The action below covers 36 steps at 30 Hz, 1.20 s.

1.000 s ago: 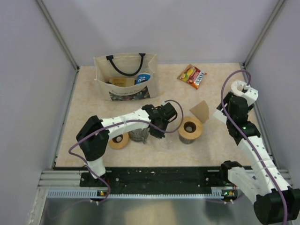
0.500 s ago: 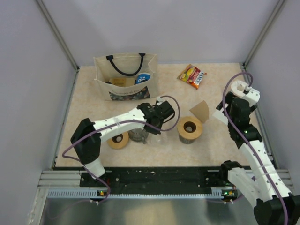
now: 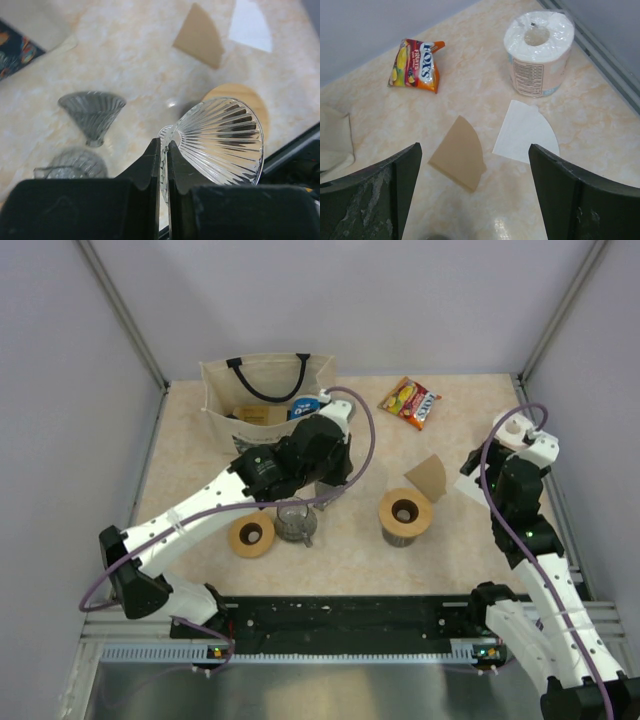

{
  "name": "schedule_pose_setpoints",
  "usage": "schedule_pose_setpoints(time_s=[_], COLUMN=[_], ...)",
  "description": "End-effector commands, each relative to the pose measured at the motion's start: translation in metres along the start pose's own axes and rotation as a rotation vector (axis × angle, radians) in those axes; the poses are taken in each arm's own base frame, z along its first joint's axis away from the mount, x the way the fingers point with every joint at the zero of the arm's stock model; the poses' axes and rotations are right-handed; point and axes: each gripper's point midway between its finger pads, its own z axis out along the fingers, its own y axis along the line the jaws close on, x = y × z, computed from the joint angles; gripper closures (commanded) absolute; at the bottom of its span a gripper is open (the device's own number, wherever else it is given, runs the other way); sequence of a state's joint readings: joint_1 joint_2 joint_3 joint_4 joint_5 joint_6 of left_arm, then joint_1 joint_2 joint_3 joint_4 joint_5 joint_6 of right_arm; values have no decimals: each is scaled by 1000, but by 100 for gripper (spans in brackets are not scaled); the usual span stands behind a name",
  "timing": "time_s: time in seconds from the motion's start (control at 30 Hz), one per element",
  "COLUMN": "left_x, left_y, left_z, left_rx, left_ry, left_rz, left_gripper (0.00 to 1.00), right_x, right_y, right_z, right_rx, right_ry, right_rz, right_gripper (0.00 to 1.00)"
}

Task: Place the coffee filter in the dripper

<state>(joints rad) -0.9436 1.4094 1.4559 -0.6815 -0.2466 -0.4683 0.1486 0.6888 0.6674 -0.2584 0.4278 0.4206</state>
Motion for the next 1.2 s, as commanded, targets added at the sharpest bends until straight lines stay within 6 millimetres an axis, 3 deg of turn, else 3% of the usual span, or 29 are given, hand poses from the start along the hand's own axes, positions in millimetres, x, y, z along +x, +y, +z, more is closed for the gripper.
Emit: schedule_pose_setpoints(time_s=[0.0, 0.13, 0.33, 0.57, 0.8, 0.93, 1.17], left_x=[-50, -41, -31, -13, 3, 14, 22], left_y=[-64, -93, -107, -108, -111, -107, -93], left_z=[3, 19, 33, 48, 64, 76, 91], left_rx=[278, 408, 475, 493, 524, 504, 430], left_ry=[-108, -44, 8, 81, 129, 161, 168], left_rz=[46, 75, 100, 99, 70, 56, 81], left_gripper=[100, 100, 100, 100, 100, 100, 100], right_x=[-8, -11, -16, -18, -15, -15, 5], right_y=[29, 63, 102, 106, 89, 91, 96], right_z=[-5, -25, -59, -70, -61, -63, -73], right_rx=[-147, -341, -555, -595, -500, -521, -593], right_ry=[3, 63, 189, 208, 191, 191, 287], right_rz=[13, 16, 47, 45, 23, 6, -52], right_gripper=[12, 12, 12, 12, 12, 12, 16])
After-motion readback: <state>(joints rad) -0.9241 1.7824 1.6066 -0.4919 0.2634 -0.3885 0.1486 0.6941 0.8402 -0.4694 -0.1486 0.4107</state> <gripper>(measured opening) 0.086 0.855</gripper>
